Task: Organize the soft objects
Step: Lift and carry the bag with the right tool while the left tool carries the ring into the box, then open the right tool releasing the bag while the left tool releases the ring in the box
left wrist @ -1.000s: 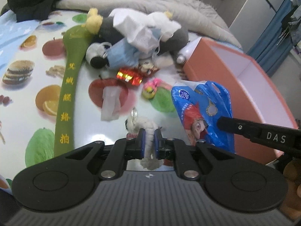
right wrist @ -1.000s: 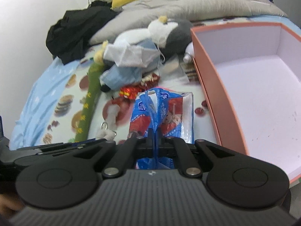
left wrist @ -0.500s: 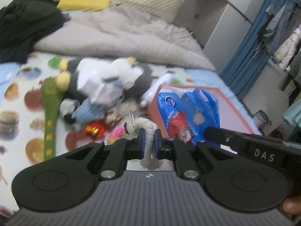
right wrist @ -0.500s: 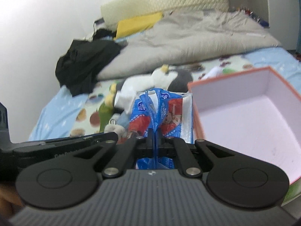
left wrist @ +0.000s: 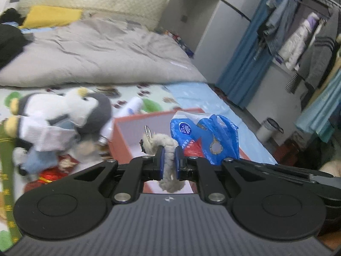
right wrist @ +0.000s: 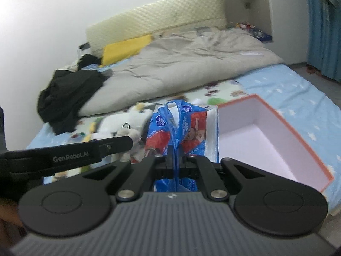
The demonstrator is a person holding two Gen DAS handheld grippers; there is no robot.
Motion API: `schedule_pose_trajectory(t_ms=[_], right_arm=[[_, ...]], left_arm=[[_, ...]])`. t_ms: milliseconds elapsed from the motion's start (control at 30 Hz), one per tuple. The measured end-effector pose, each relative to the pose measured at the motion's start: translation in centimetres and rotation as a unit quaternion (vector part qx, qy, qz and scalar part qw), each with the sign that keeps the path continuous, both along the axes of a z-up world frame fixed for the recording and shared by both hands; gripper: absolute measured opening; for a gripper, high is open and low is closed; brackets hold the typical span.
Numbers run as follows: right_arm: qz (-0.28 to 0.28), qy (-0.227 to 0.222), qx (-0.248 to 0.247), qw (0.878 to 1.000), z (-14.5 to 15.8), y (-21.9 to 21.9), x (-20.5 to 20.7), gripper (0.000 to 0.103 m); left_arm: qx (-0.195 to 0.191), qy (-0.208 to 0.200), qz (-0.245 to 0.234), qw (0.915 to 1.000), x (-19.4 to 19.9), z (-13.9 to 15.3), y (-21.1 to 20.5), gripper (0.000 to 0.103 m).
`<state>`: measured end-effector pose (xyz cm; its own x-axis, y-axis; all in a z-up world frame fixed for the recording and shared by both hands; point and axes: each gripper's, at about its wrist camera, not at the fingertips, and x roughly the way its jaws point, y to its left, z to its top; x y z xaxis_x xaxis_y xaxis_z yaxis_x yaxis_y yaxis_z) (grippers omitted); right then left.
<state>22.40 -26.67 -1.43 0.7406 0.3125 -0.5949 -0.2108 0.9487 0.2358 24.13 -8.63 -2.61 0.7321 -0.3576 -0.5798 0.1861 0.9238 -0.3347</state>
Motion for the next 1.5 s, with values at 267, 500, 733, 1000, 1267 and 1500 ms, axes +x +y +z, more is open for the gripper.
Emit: schedule_pose_trajectory(t_ms=[267, 500, 733, 1000, 1267, 1500], right_arm=[[-0.039, 0.064, -0.005, 0.997, -5.2, -4.3, 3.2, 0.005], [-0.05, 0.117, -0.003, 0.992, -9.9, -6.6, 5.8, 0.006], [-0.059, 0.141, 0.002, 0.988, -11.9, -7.1, 6.8, 0.009], [-0.066, 0.137, -0.001, 0.988, -10.6, -7.0, 6.3, 0.039], [-0.056, 0.085, 0.008, 0.995, -6.1, -5.5, 2.8, 0.038], [-0.03, 0.038, 0.023, 0.999, -2.2, -2.8, -1.6, 0.038]], left_arm=[[0.011, 0.062, -0.044, 0.997, 5.0, -5.6, -5.6, 0.013], [0.025, 0.118, -0.056, 0.9911, 8.4, -10.5, -7.2, 0.013], [0.031, 0.135, -0.054, 0.9889, 9.4, -11.8, -6.8, 0.014], [0.027, 0.121, -0.048, 0.9911, 8.0, -10.0, -5.9, 0.035], [0.023, 0.07, -0.036, 0.9966, 3.5, -5.2, -3.3, 0.035], [0.02, 0.033, -0.012, 0.9992, -2.1, -1.7, 0.2, 0.035]])
